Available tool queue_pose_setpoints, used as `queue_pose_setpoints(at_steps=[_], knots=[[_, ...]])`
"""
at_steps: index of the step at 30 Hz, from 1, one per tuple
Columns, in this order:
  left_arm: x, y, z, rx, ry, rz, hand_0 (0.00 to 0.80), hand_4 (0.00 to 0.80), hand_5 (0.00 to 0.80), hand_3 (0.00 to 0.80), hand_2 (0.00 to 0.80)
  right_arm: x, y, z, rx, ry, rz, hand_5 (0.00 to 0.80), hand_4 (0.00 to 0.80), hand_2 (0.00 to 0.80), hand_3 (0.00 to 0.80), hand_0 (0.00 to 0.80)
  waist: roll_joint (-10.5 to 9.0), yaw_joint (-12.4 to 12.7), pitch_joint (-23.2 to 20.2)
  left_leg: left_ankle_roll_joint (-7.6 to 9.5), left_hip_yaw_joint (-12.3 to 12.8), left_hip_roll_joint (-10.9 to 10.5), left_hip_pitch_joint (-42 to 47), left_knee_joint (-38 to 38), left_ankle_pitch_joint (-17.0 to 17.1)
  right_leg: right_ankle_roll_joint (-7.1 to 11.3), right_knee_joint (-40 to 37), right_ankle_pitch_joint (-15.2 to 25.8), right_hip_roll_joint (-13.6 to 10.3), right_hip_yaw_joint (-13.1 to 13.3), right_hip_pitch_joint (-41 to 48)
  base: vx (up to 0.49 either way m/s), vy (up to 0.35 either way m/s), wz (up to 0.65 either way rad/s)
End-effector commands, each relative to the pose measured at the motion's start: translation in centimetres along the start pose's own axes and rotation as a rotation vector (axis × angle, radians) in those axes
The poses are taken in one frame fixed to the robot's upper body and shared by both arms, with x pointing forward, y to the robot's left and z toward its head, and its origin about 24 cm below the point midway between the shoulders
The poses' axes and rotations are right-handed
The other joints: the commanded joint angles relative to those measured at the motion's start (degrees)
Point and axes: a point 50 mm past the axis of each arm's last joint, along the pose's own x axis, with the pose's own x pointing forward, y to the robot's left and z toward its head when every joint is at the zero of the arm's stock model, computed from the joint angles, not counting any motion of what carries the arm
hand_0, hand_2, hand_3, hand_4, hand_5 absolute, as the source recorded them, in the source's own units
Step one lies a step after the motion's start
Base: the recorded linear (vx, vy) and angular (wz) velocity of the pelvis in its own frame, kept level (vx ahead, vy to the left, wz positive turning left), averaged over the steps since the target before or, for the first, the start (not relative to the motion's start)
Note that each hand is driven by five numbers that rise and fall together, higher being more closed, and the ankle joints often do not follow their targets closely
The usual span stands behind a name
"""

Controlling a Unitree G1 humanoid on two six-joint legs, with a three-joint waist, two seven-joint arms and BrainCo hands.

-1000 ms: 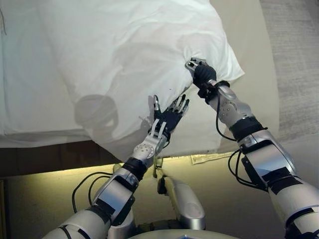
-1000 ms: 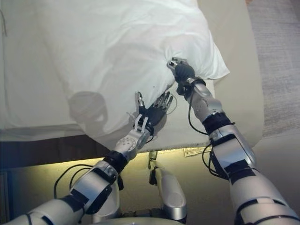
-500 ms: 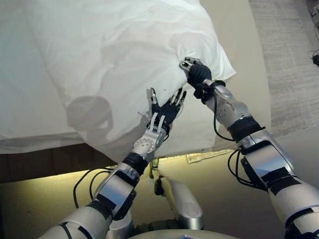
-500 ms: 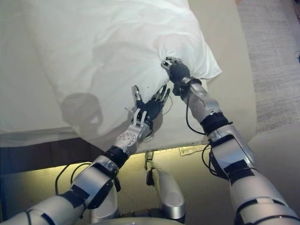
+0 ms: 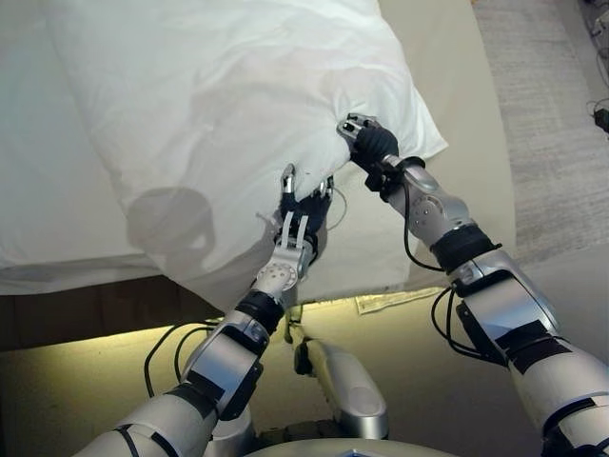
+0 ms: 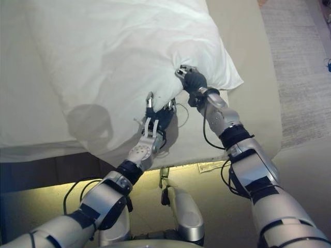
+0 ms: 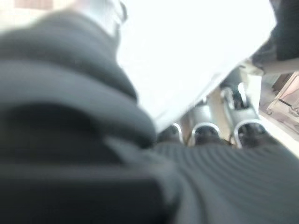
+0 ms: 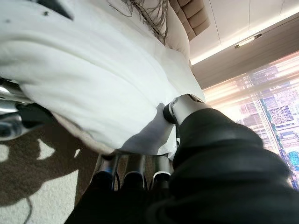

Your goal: Make the bed neatly

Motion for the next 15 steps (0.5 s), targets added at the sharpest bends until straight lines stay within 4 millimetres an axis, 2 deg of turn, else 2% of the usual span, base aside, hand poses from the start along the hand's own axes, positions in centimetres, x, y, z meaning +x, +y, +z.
queue_pose_setpoints(at_steps=[1, 10, 11, 12, 15], knots=[[0.8, -1.3, 1.1, -0.061, -0.095, -0.048, 0.8, 0.8, 0.8, 0.8, 0.8, -0.6, 0.2, 5.0, -0.028, -0.2, 0.043, 0.8, 0.8, 0.8, 0.8, 0.8, 1.87, 1.68, -2.17, -0.71, -1.57, 1.56, -1.5, -1.08, 1.8, 6.15, 5.29, -7.26, -3.89, -2.03, 1.91, 0.007, 0.016, 0.12], [0.0, -0.2, 3.3, -0.053, -0.169, -0.005, 0.8, 0.8, 0.8, 0.8, 0.8, -0.9, -1.1, 4.4, -0.038, -0.174, -0.025, 0.8, 0.8, 0.8, 0.8, 0.8, 2.6, 3.2, -2.57, -0.61, -2.63, 0.92, -0.65, -1.54, 1.91, 6.36, 5.3, -7.61, -4.67, -3.57, 3.17, 0.011, 0.018, 0.09], [-0.1, -0.1, 3.7, -0.052, -0.176, -0.005, 0.8, 0.8, 0.8, 0.8, 0.8, -0.9, -1.3, 4.3, -0.038, -0.16, -0.04, 0.653, 0.653, 0.653, 0.653, 0.653, 2.69, 3.33, -2.69, -0.61, -2.66, 0.86, -0.43, -1.69, 1.94, 6.37, 5.23, -7.65, -4.75, -3.72, 3.44, 0.012, 0.016, 0.13], [-0.1, -0.1, 3.9, -0.05, -0.182, -0.007, 0.8, 0.8, 0.8, 0.8, 0.8, -0.9, -1.6, 4.0, -0.037, -0.14, -0.051, 0.0, 0.0, 0.0, 0.0, 0.0, 2.79, 3.45, -2.81, -0.6, -2.68, 0.85, -0.08, -2.04, 2.02, 6.43, 5.12, -7.68, -4.82, -3.86, 3.73, 0.013, 0.021, 0.06], [-0.4, 0.0, 5.0, -0.041, -0.208, -0.011, 0.8, 0.8, 0.8, 0.8, 0.8, -1.2, -2.3, 2.8, -0.047, -0.067, -0.032, 0.0, 0.0, 0.0, 0.0, 0.0, 3.19, 3.94, -3.53, -0.62, -2.99, 0.61, 0.83, -2.96, 2.24, 6.58, 4.8, -7.83, -5.16, -4.23, 4.56, 0.014, 0.015, 0.02]])
